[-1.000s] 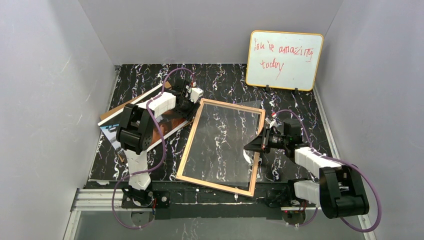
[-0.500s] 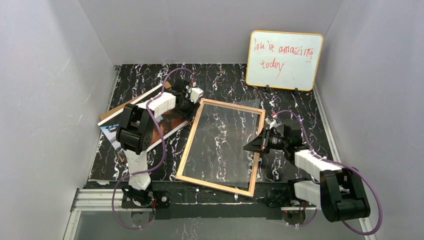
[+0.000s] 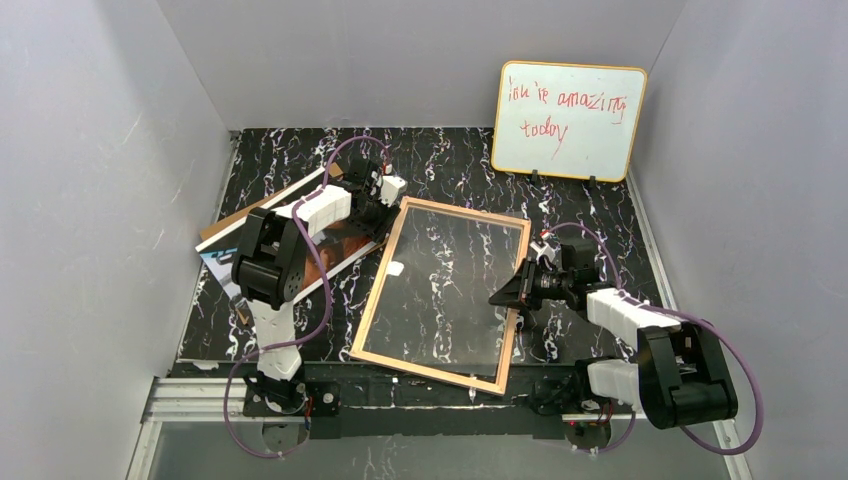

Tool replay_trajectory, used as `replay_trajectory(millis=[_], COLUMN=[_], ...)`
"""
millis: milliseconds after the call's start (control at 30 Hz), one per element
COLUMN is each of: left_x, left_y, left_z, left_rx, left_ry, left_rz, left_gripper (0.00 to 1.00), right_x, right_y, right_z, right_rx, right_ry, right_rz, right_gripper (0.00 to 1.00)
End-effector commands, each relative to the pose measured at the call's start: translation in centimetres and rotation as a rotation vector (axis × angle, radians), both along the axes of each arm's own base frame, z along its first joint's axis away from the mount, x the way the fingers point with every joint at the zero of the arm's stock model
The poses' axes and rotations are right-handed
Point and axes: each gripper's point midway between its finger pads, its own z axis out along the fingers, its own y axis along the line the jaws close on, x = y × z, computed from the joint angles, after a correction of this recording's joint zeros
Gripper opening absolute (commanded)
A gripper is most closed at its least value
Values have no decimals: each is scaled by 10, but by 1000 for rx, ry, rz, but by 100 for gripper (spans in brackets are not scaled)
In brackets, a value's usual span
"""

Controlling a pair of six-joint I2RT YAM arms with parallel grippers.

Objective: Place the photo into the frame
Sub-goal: Place the photo frame item in the photo frame.

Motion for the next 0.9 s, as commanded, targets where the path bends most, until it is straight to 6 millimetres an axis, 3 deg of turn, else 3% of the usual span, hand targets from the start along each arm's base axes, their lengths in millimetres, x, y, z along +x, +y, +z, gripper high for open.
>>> replay_trajectory(millis=[0,167,433,867], left_x=[-82,-83,-83,-85], left_y=[10,11,12,13], left_z=[-72,-73,-73,-74], left_rx=[51,58,61,62], left_ry=[337,337,335,342], left_rz=[-30,-32,-32,-33], left_gripper=[51,51,51,51], right_x=[16,18,22,18], right_y=[-4,-4,-9,-21], right_z=[3,1,-13,-30], right_rx=[-74,-117,-327,-571], right_ry=[-56,-54,-32,-3], right_rz=[-4,6,50,88], right_gripper=[22,39,64,70])
